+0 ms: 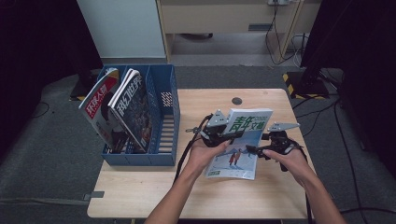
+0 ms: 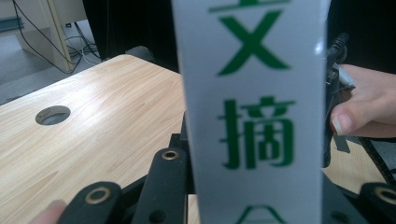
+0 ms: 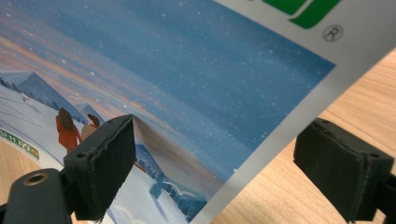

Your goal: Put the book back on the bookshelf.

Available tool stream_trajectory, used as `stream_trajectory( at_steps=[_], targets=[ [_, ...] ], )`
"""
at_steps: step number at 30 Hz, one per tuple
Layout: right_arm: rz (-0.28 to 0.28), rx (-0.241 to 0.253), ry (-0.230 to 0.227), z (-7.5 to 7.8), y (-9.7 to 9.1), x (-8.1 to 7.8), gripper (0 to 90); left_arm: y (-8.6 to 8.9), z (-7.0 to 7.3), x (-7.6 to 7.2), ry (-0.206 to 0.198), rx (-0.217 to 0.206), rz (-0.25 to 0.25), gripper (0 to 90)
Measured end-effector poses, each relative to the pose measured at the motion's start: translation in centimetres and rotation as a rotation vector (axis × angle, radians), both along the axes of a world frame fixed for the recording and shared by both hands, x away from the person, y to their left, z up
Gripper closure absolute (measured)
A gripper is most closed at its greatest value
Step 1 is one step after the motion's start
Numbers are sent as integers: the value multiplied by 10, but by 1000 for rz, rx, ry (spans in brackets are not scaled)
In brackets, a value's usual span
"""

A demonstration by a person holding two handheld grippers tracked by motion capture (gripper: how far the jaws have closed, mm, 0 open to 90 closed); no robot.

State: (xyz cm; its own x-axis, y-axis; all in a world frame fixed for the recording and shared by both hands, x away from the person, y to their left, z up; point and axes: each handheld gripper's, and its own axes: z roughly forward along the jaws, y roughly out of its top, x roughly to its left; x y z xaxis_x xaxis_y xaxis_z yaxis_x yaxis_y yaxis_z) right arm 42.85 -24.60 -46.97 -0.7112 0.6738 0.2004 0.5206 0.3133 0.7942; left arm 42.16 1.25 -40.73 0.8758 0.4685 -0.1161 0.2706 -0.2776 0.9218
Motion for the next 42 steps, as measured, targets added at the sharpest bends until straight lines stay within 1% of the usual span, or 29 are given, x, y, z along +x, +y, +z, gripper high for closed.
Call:
stream_trajectory(
  at_steps=[4,5,8,9,11,14,17,19,24,27,29,31,32,34,35,36,37,38,39,40,41,42],
  targets=[
    [9,5,-10,1,2,-1,161,-1,-1,0,0,-7,3,731],
    [15,-3,-25,4,4,-1,169,-1,-2,1,-3,-12,6,731],
    [8,-12,-34,6,4,0,173,-1,-2,2,-5,-24,12,732],
    [5,-21,-42,8,4,1,177,0,-2,3,-11,-35,15,731],
    [2,-24,-45,9,5,1,177,0,-2,3,-17,-39,19,732],
    [-12,-44,-75,14,6,2,183,1,-3,3,-43,-57,23,733],
    [-23,-52,-83,16,6,4,192,1,-7,3,-71,-63,31,733],
    [-27,-63,-88,16,6,4,201,2,-9,2,-77,-68,32,733],
    [-12,-56,-107,14,7,3,221,8,-13,-1,-86,-84,32,734],
    [-4,-52,-105,14,8,3,215,9,-13,-3,-89,-86,30,735],
    [-1,-45,-99,13,8,4,182,10,-14,-3,-86,-93,27,734],
    [-5,-36,-87,12,8,5,148,11,-14,-4,-80,-101,25,735],
    [-2,-33,-70,10,7,6,115,11,-14,-4,-79,-105,22,735],
    [-2,-33,-64,9,7,7,107,11,-14,-4,-78,-107,18,734],
    [5,-25,-60,8,7,7,108,12,-14,-4,-79,-110,17,734],
    [12,-19,-52,8,8,6,125,12,-15,-4,-77,-110,15,734],
    [36,-23,-60,8,10,5,173,12,-15,-4,-76,-109,13,734],
    [36,-23,-60,8,10,5,173,12,-16,-4,-75,-111,14,734],
    [32,-43,-69,8,10,4,221,13,-17,-5,-76,-113,13,734],
    [31,-48,-75,8,10,4,221,14,-18,-5,-77,-116,12,734],
    [31,-48,-75,8,10,4,245,15,-20,-6,-79,-121,13,734],
    [28,-55,-79,9,9,2,286,16,-21,-6,-82,-124,14,733]
  ],
)
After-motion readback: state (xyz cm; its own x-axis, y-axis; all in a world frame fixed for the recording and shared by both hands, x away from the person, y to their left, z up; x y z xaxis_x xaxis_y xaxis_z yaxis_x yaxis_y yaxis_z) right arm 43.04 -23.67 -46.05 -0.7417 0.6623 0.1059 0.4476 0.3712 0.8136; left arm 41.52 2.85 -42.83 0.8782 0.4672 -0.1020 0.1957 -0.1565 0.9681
